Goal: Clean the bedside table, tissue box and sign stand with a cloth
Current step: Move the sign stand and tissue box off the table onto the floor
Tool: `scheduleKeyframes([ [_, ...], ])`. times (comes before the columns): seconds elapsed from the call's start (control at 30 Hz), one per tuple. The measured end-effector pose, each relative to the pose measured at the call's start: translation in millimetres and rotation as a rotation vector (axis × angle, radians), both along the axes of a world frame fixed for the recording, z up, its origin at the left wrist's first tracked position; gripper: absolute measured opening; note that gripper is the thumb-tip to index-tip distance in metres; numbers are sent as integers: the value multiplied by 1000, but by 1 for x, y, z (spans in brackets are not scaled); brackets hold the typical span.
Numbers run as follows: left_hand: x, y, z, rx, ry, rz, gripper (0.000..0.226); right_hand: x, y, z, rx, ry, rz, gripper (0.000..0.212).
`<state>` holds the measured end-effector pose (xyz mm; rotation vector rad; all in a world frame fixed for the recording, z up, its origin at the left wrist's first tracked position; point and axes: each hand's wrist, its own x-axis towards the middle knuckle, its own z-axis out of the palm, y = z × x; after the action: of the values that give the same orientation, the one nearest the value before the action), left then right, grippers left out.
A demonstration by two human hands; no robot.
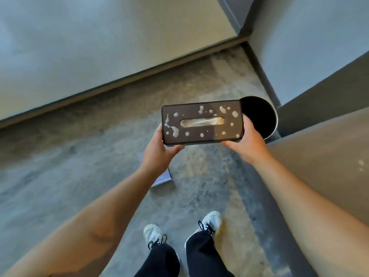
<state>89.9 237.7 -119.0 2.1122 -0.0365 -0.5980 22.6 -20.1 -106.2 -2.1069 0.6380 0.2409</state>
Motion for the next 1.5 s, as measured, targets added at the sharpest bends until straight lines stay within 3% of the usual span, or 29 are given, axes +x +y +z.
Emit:
scheduleKeyframes([
  [0.2, -24, 64, -96, 27, 71, 140, 74, 12, 59, -98, 37, 43, 129, 84],
  [0.57, -57, 37, -339, 3, 202, 121, 74, -11, 33, -344, -16, 138, 161, 89],
  [0.73, -61, 36, -409, 93, 214, 122, 76, -11, 33, -426, -12, 153, 153, 94],
  [0.93, -48, 41, -444, 165, 248, 113, 73, -5, 39, -470, -15, 124, 178, 96],
  [1.5, -50, 39, -449, 225, 252, 122, 64, -7, 37, -472, -63, 213, 195, 88],
])
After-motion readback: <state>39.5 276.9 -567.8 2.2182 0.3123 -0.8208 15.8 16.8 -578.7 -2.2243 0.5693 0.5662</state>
